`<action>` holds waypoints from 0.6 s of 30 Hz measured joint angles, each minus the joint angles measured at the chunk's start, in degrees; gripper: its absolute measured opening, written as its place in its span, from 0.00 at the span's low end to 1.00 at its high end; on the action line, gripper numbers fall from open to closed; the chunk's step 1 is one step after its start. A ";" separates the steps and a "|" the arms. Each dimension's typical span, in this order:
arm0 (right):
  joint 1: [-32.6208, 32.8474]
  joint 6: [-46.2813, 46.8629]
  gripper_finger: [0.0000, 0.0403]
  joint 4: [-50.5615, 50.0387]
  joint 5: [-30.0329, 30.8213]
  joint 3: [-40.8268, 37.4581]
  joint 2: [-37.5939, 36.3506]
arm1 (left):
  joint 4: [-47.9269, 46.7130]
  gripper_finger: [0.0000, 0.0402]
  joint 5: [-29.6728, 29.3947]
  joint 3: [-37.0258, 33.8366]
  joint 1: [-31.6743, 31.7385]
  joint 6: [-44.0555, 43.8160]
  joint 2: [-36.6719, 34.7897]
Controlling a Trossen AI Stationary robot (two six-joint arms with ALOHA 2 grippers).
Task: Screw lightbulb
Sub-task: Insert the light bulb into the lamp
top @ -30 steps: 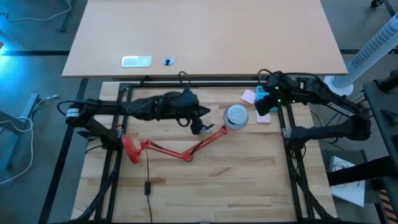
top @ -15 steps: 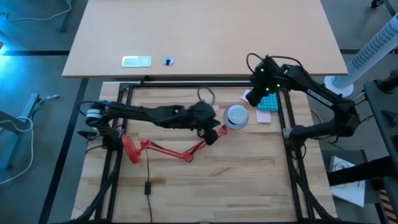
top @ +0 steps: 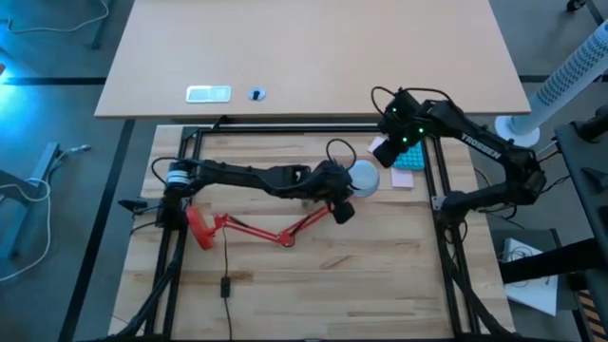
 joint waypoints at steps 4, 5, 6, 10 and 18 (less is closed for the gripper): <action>0.23 0.70 0.00 2.16 0.39 -3.40 1.13 | -2.97 0.00 0.16 4.08 0.72 1.41 4.40; 0.34 0.77 0.00 2.96 0.35 -4.33 1.11 | -3.48 0.00 0.18 5.11 0.93 1.97 5.42; 0.37 1.36 0.00 4.25 0.37 -5.24 0.86 | -3.95 0.00 0.15 6.13 1.14 2.61 6.07; 0.43 3.02 0.00 9.39 0.20 -7.86 0.20 | -6.37 0.00 0.01 9.13 1.65 3.68 7.29; 2.70 2.36 0.00 11.28 -0.87 -9.71 -0.27 | -8.30 0.00 0.05 8.17 3.73 3.77 7.10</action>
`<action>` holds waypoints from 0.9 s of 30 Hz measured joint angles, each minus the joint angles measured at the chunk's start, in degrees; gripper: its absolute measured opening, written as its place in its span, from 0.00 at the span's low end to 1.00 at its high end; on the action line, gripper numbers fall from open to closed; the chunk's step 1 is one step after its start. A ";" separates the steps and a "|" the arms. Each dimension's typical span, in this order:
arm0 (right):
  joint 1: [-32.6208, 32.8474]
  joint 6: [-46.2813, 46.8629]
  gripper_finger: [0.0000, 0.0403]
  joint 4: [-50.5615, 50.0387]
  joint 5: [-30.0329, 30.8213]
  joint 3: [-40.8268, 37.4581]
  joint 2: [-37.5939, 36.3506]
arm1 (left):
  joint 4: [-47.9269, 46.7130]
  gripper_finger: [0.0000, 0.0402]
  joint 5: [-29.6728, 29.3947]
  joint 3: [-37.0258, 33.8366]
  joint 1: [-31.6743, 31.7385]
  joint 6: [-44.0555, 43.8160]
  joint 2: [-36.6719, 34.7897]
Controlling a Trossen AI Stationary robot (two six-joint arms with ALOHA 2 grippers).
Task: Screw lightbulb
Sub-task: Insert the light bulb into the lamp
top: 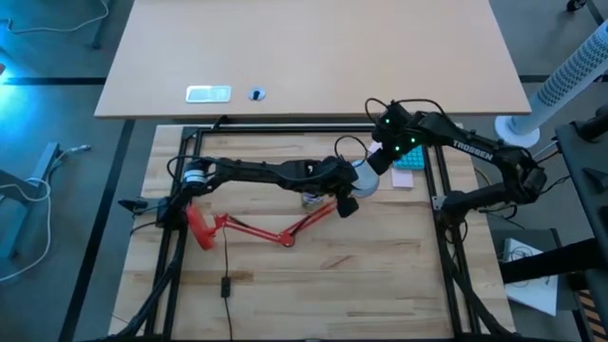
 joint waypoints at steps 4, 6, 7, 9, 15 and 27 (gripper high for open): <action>2.24 0.18 0.00 0.19 -1.10 0.20 -0.46 | -0.59 0.00 0.25 -0.32 1.28 0.86 -0.26; 3.65 1.10 0.00 -0.07 -1.01 0.17 -0.41 | -0.97 0.00 0.50 -0.32 1.66 1.35 -0.57; 4.26 1.59 0.00 -0.30 -0.95 0.17 -0.42 | -1.22 0.00 0.54 -0.32 1.86 1.68 -0.66; 5.65 2.47 0.00 -1.28 -0.39 0.20 -0.50 | -1.62 0.00 0.64 -0.30 2.35 2.60 -0.93; 8.64 5.92 0.00 -5.89 -0.57 0.17 -2.64 | -2.42 0.00 0.61 -0.36 4.24 5.41 -1.84; 6.31 6.96 0.00 -4.50 6.00 0.26 -7.30 | -7.64 0.00 -0.44 -1.97 3.02 8.60 -8.45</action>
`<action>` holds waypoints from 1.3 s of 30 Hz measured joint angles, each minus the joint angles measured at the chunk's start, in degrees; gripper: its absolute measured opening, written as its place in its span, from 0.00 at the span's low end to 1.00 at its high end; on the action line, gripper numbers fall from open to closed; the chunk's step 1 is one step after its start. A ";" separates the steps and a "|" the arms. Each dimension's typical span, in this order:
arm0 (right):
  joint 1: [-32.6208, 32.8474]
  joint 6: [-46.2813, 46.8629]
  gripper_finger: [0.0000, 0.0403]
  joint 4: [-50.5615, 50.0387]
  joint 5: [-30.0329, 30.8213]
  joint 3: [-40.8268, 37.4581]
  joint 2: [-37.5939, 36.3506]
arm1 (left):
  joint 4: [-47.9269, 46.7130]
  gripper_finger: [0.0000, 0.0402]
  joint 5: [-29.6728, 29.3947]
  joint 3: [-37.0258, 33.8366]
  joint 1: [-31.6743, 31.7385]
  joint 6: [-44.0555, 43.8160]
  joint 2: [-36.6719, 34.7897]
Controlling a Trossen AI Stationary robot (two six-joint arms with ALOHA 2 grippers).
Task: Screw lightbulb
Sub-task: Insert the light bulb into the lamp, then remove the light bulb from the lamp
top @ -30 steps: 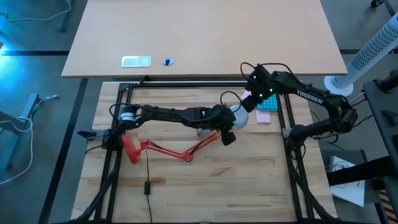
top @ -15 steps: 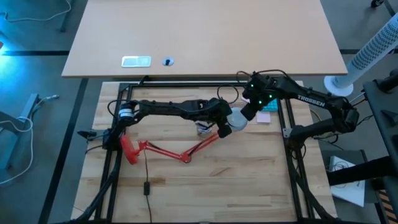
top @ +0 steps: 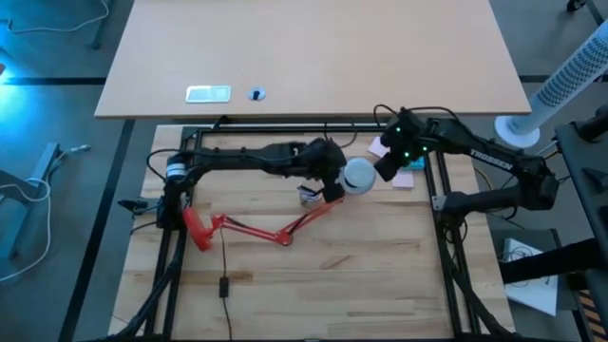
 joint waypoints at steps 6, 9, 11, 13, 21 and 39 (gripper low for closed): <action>-1.05 -2.21 0.00 5.20 0.86 -0.04 5.06 | 7.02 0.00 0.52 -4.19 -1.98 -2.42 0.78; -0.94 -2.46 0.00 5.39 -0.16 0.15 6.87 | 8.46 0.00 0.75 -5.37 -1.95 -3.53 1.66; -0.74 -2.56 0.00 5.20 -1.51 0.15 7.07 | 9.88 0.00 0.86 -6.04 -1.67 -3.33 1.93; -0.12 -2.58 0.00 5.10 -1.64 0.15 7.13 | 11.95 0.00 1.03 -6.42 -1.19 -3.27 1.93; 1.97 -0.73 0.00 1.81 -1.79 0.13 5.38 | 13.42 0.00 1.18 -6.61 1.47 -3.74 1.92; 4.85 -10.52 0.00 1.05 -4.50 0.03 -18.14 | -0.29 0.00 3.53 -3.81 0.02 -0.44 -15.21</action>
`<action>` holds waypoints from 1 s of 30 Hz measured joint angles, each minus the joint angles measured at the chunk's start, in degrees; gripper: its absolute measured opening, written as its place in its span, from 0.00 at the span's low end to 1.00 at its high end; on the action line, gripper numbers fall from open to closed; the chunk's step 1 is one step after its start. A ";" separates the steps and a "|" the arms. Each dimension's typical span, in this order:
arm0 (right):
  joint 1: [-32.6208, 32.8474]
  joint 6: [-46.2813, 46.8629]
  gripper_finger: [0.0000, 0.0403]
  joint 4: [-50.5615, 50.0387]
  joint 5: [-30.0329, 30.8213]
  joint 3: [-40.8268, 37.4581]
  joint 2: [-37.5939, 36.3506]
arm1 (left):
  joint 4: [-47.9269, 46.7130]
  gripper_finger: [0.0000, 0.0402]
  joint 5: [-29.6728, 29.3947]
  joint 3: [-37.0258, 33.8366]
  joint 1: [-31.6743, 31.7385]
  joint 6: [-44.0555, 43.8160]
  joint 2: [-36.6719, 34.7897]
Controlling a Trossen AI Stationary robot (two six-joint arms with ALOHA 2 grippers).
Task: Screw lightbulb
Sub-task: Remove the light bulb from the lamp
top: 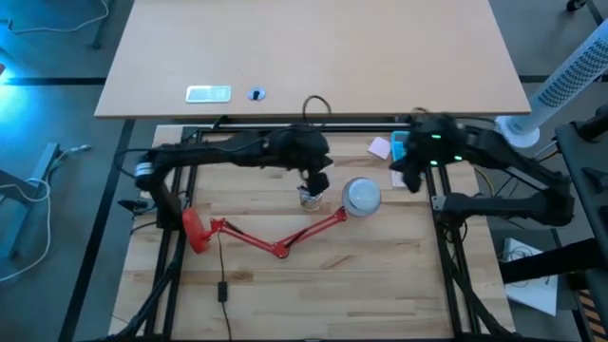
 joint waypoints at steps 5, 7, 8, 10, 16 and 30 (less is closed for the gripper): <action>3.59 0.14 0.00 10.61 2.40 -1.59 -9.90 | -1.92 0.00 -2.43 0.00 -3.94 -3.68 -9.06; 3.80 1.12 0.00 12.11 3.54 -1.70 -11.90 | -3.29 0.00 -2.65 0.00 -5.27 -4.97 -11.95; 3.78 1.32 0.00 11.72 3.67 -1.86 -12.53 | -3.52 0.00 -2.65 0.00 -5.70 -5.39 -13.22; 3.78 3.14 0.00 11.41 3.67 -1.89 -13.22 | -2.93 0.00 -2.60 0.00 -6.40 -8.04 -15.19; 3.99 18.78 0.00 0.60 6.31 -3.65 -10.71 | -1.43 0.00 2.96 0.00 -7.20 -9.54 -15.72; 10.52 40.50 0.00 -6.66 2.19 -5.07 1.30 | -0.46 0.00 14.80 -0.20 2.13 -3.47 -0.34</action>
